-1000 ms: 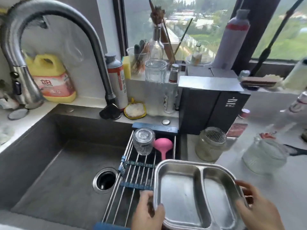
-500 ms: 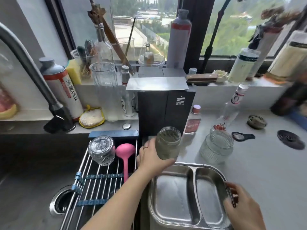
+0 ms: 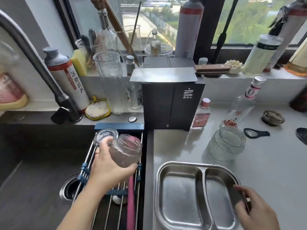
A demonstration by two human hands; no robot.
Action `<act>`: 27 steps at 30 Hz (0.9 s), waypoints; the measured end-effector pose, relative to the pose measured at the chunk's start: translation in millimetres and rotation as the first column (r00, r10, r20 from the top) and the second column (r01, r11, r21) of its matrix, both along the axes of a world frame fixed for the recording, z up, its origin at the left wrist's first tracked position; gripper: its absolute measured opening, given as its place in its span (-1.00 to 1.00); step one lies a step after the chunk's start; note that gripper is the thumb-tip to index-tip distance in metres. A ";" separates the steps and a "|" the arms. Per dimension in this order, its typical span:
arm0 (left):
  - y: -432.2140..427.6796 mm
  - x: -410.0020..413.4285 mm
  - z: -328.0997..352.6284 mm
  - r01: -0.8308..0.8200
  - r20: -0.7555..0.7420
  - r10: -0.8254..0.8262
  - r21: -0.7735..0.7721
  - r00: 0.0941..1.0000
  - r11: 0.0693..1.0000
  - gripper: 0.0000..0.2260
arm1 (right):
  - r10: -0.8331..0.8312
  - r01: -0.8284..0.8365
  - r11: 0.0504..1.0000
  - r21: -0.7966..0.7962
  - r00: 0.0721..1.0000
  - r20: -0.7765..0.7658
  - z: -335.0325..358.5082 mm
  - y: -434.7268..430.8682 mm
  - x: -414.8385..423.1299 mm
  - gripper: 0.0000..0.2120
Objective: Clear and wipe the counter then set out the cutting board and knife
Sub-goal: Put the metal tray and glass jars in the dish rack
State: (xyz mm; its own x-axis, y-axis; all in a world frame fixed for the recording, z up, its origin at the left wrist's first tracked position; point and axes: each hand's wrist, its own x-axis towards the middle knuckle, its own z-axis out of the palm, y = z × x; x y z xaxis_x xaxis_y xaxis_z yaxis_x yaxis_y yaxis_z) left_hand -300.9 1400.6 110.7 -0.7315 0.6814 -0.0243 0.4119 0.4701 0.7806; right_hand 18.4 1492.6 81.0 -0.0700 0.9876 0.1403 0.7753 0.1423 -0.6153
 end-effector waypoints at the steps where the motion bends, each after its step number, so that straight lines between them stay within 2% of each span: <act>1: -14.6 -12.6 1.8 -0.063 -0.039 0.060 -0.095 0.997 0.993 -0.27 | 0.004 -0.004 1.000 -0.008 1.000 0.002 -0.1 0.1 1.0 -0.63; 3: -32.2 -32.8 4.6 -0.142 -0.190 0.082 -0.329 0.978 0.933 -0.35 | -0.009 0.008 1.000 -0.019 1.000 -0.015 -1.3 -0.9 1.8 -0.73; 6: -34.0 -48.3 -0.5 -0.169 -0.386 -0.093 -0.591 0.918 0.789 -0.44 | -0.046 0.045 0.998 -0.047 0.999 -0.020 -10.8 1.1 5.2 -0.74; 10: -11.5 -50.9 -16.2 -0.110 -0.433 -0.283 -0.686 0.856 0.719 -0.49 | -0.060 0.058 0.994 -0.093 0.998 -0.020 -25.0 4.5 12.5 -0.54; 12: -0.2 -51.4 -25.3 -0.083 -0.445 -0.361 -0.716 0.820 0.693 -0.53 | -0.076 0.073 0.994 -0.084 0.996 -0.036 -26.0 4.0 13.0 -0.52; 15: 2.8 -52.7 -40.4 -0.032 -0.464 -0.353 -0.640 0.812 0.768 -0.42 | -0.103 0.098 0.993 -0.065 0.992 -0.075 -19.5 2.0 9.4 -0.65; 18: -12.1 -50.1 -54.1 -0.122 -0.443 -0.081 -0.412 0.893 0.903 -0.27 | -0.113 0.108 0.992 -0.063 0.990 -0.085 -12.9 -0.7 6.3 -0.67; 20: -22.5 -47.7 -59.2 -0.206 -0.329 0.094 -0.325 0.940 0.923 -0.24 | -0.110 0.104 0.992 -0.069 0.990 -0.093 -9.2 -2.8 5.6 -0.65; 22: -26.7 -44.5 -59.5 -0.212 -0.241 0.143 -0.295 0.960 0.932 -0.20 | -0.091 0.081 0.993 -0.087 0.988 -0.123 -6.6 -3.1 5.9 -0.66; 25: -22.2 -33.6 -50.7 -0.269 -0.289 0.179 -0.312 0.940 0.911 -0.11 | -0.061 0.044 0.992 -0.116 0.987 -0.149 -3.1 -4.3 4.9 -0.70; 27: -10.2 -14.6 -40.2 -0.248 -0.338 0.152 -0.259 0.929 0.933 -0.12 | -0.060 0.035 0.988 -0.150 0.984 -0.169 0.7 -6.4 5.3 -0.72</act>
State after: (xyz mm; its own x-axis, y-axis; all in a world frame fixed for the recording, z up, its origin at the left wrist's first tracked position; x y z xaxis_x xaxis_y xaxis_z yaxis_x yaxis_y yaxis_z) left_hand -315.5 1390.5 70.5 -0.8549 0.5166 0.0486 0.4816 0.7551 0.4449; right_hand 23.7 1486.2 81.7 -0.0100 0.9999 0.0002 0.6594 0.0068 -0.7518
